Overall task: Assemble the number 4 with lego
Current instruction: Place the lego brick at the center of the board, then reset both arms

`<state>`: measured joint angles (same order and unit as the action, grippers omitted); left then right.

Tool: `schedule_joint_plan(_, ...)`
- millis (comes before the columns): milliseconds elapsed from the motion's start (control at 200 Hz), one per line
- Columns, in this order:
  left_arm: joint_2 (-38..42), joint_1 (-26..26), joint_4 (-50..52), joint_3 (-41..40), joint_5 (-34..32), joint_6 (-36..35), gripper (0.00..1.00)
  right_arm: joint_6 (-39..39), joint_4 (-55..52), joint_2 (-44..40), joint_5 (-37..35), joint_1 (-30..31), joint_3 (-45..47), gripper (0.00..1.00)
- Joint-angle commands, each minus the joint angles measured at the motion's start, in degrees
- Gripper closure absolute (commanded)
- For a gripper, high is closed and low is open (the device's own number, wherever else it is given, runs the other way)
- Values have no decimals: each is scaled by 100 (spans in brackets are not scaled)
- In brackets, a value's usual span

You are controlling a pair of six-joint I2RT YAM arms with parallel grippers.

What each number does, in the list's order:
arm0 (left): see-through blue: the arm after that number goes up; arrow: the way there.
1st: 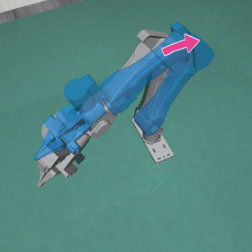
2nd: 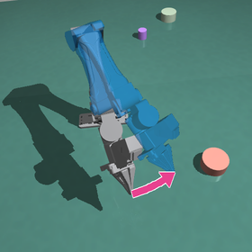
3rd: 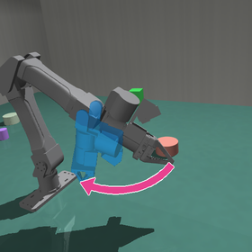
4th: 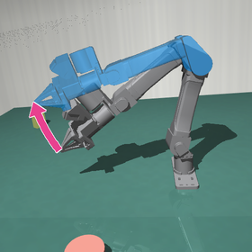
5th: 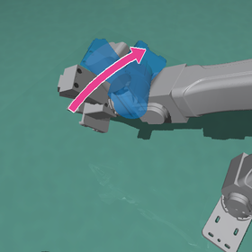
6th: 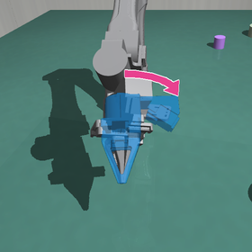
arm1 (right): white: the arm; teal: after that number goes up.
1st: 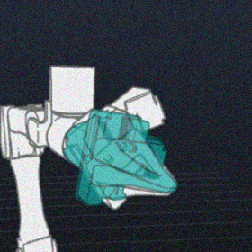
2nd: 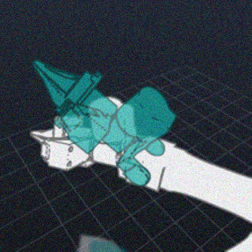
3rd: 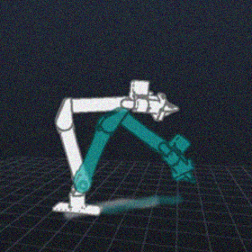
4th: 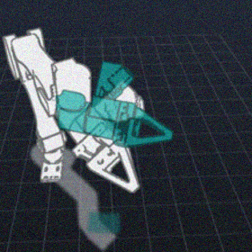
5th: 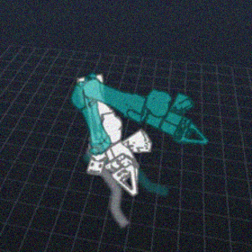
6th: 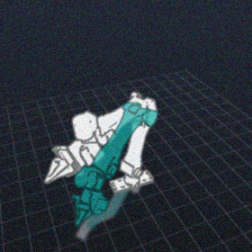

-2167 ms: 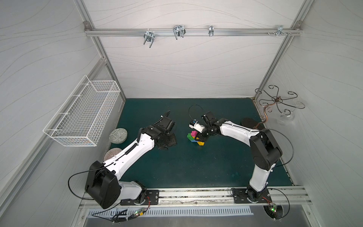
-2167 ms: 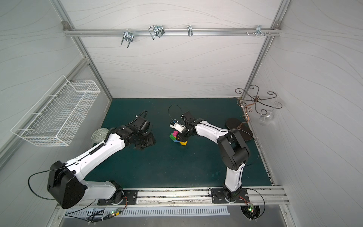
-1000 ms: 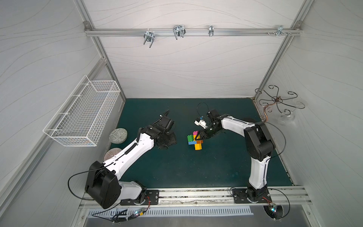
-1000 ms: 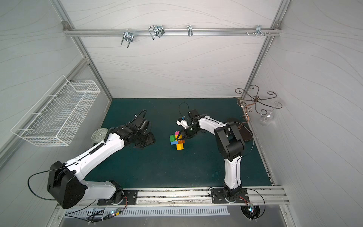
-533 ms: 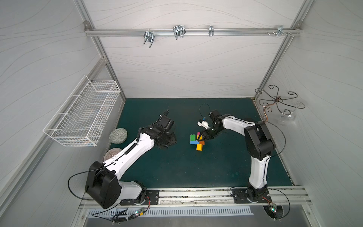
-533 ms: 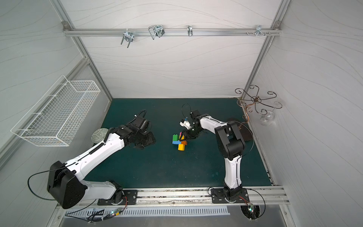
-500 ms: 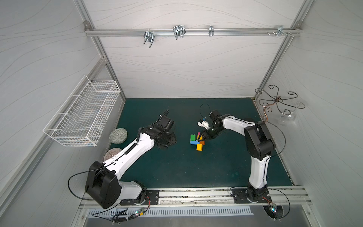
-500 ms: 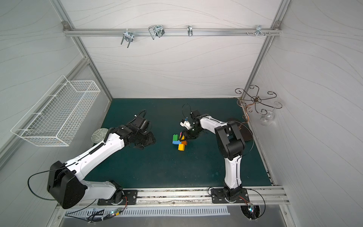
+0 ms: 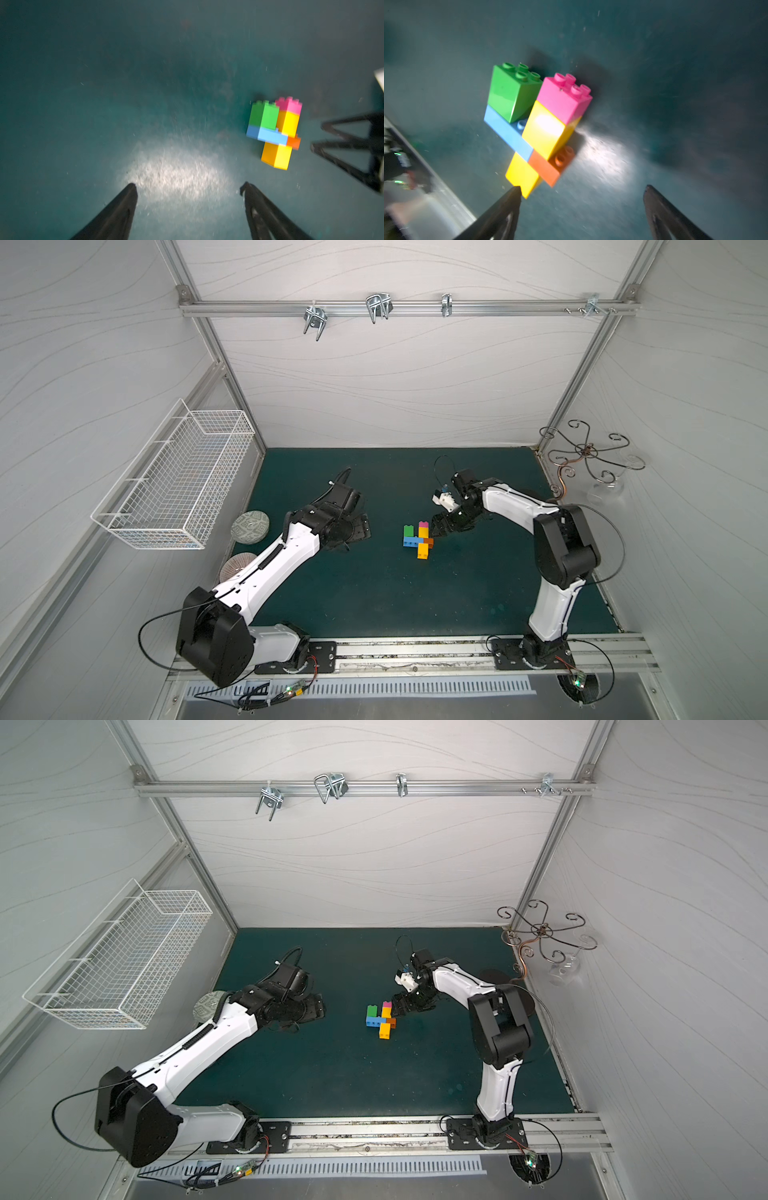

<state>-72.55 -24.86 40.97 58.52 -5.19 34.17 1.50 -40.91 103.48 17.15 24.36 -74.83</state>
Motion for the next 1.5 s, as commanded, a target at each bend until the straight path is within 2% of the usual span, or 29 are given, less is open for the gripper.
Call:
schedule_joint_plan(0,368,402,-887,-429,-691,-795,8,-29,353,-717,-709,-202,220,1)
schedule_joint_plan(160,649,1203,-2222,-1308,-694,-1406,3,-92,1386,-1356,-1544,-453,997,1)
schedule_joint_plan(320,820,1415,-3977,-2335,-1176,-2388,2,-205,2642,-1683,-2054,-689,1886,1)
schedule_joint_plan(405,791,1611,-4780,-2739,-1234,-2607,2,-158,3440,-1806,-2275,-802,2424,1)
schedule_joint_plan(485,641,1780,-5302,-2899,-1126,-2791,2,-26,4263,-1896,-2419,-912,2937,1)
schedule_joint_plan(635,114,1806,-6426,-3119,-1310,-3318,2,157,5735,-1896,-2588,-1102,3710,1)
schedule_joint_plan(795,-660,1913,-7795,-3310,-1283,-3476,2,409,7092,-1812,-2424,-1235,4318,1)
schedule_joint_plan(896,-1060,1970,-8313,-3367,-1352,-3533,2,527,7570,-1701,-2330,-1304,4468,1)
schedule_joint_plan(1041,-1383,2055,-8816,-3459,-1250,-3535,3,316,7855,-1555,-2156,-1531,4565,1)
schedule_joint_plan(1221,-1402,2165,-8857,-3488,-1061,-3433,3,210,8046,-1526,-1922,-1673,4662,1)
schedule_joint_plan(1496,-1402,2214,-8764,-3435,-984,-3417,3,-5,7941,-1471,-2367,-1678,4576,1)
